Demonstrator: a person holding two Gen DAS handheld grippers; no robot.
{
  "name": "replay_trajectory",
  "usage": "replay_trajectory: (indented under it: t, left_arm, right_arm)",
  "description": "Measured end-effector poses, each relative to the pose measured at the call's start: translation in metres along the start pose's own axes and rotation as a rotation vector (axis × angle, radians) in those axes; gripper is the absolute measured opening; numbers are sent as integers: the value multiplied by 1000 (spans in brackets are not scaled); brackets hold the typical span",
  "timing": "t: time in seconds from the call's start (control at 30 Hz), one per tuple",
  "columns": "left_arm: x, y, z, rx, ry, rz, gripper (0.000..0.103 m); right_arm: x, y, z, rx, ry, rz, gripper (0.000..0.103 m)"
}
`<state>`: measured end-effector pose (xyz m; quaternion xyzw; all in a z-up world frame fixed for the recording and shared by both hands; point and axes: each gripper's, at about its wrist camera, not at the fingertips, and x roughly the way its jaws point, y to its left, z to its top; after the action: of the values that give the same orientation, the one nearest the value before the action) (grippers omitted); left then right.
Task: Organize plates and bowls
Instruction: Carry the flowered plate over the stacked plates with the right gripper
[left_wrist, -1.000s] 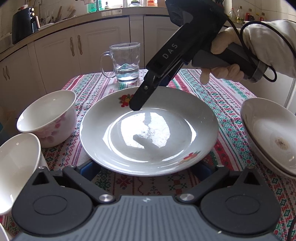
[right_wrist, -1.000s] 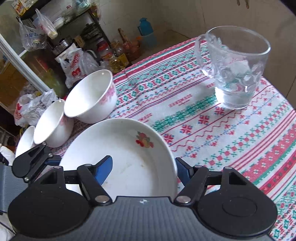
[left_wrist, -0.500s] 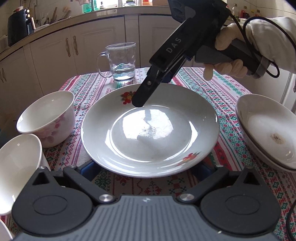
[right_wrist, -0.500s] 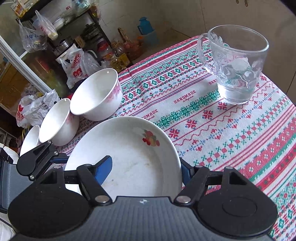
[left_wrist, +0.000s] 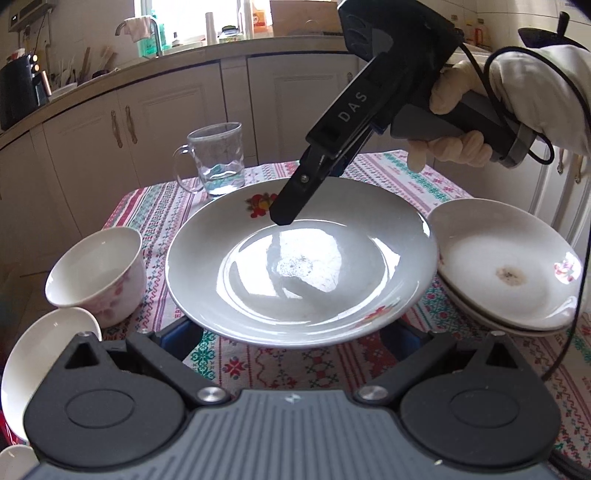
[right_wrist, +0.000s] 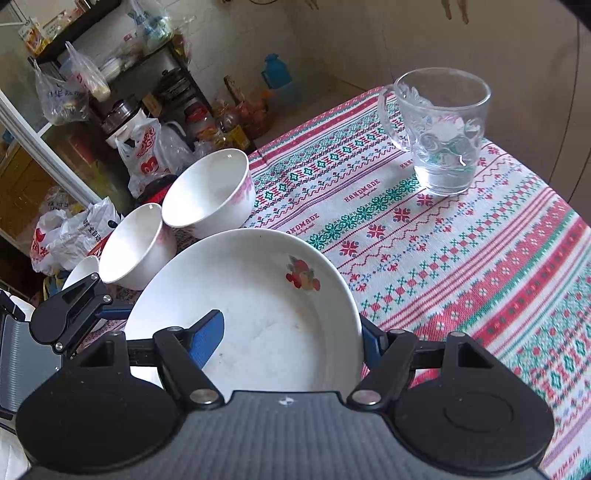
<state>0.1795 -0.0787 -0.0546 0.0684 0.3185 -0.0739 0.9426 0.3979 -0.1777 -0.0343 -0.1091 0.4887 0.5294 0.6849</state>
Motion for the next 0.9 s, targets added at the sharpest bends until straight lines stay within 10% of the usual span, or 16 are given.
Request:
replay_trajectory:
  t: [0.9]
  left_arm:
    - [-26, -67, 9, 205, -6, -165, 101]
  right_arm:
    - [-92, 29, -106, 128, -149, -128, 79]
